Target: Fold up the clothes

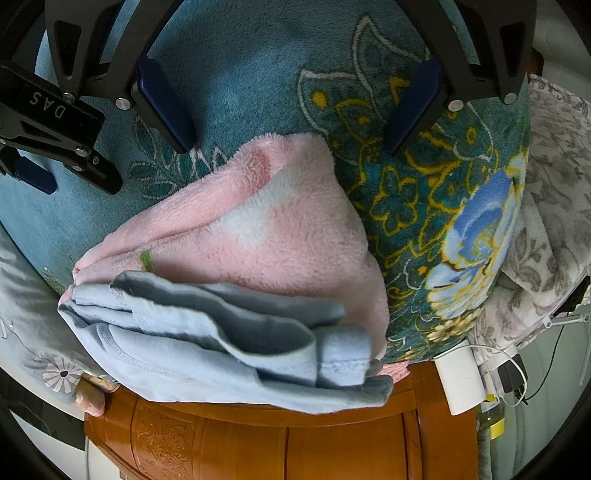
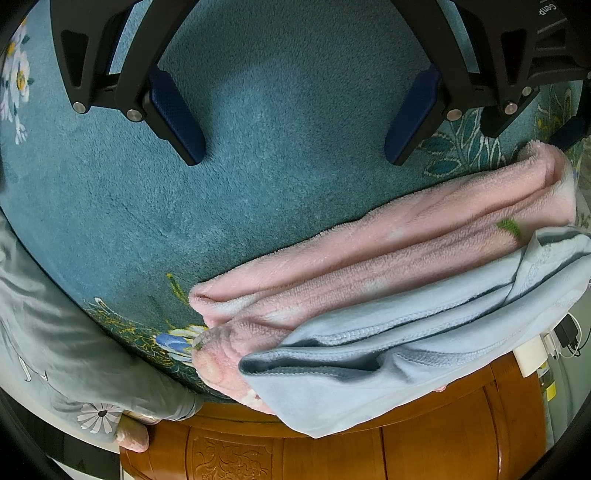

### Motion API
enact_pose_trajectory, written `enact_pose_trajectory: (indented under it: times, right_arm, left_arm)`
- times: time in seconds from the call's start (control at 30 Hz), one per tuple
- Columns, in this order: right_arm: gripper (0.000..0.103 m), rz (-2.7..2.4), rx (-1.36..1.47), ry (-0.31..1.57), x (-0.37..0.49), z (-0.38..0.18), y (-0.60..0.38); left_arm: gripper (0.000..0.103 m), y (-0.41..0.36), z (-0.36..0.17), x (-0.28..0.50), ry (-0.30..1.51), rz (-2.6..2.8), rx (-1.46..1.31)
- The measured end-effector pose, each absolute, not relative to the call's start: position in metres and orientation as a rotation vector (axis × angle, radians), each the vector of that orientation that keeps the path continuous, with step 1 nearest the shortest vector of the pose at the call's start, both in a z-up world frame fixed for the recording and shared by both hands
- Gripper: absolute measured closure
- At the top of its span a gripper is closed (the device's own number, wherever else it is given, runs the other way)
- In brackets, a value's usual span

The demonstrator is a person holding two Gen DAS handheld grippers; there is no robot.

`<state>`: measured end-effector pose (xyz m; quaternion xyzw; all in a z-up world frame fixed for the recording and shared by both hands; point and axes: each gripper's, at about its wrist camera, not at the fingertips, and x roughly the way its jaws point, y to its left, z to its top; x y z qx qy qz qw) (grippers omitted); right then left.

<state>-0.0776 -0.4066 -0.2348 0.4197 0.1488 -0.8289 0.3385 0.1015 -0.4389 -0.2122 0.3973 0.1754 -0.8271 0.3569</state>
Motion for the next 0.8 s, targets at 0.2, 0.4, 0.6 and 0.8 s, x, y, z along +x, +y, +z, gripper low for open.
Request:
enact_pose_trajectory:
  times: [0.2,0.4,0.6,0.8]
  right_arm:
    - [0.005,-2.161,1.092,0.389,-0.0771,-0.2360,-0.4069]
    - [0.005,-2.163,1.092,0.387,-0.0773,-0.2363,-0.4071]
    - [0.005,-2.165,1.093,0.387,-0.0771,-0.2363,-0.4074]
    - [0.005,-2.165,1.093,0.386,-0.0772,-0.2363,-0.4074]
  left_arm:
    - [0.000,-0.4392,-0.2127,0.1013,0.453,-2.136,1.025]
    - [0.000,-0.4392,-0.2128,0.1015,0.453,-2.134,1.026]
    - [0.000,-0.4399,-0.2126,0.1012,0.454,-2.133,1.028]
    - [0.000,-0.4400,-0.2128,0.1004,0.452,-2.133,1.030]
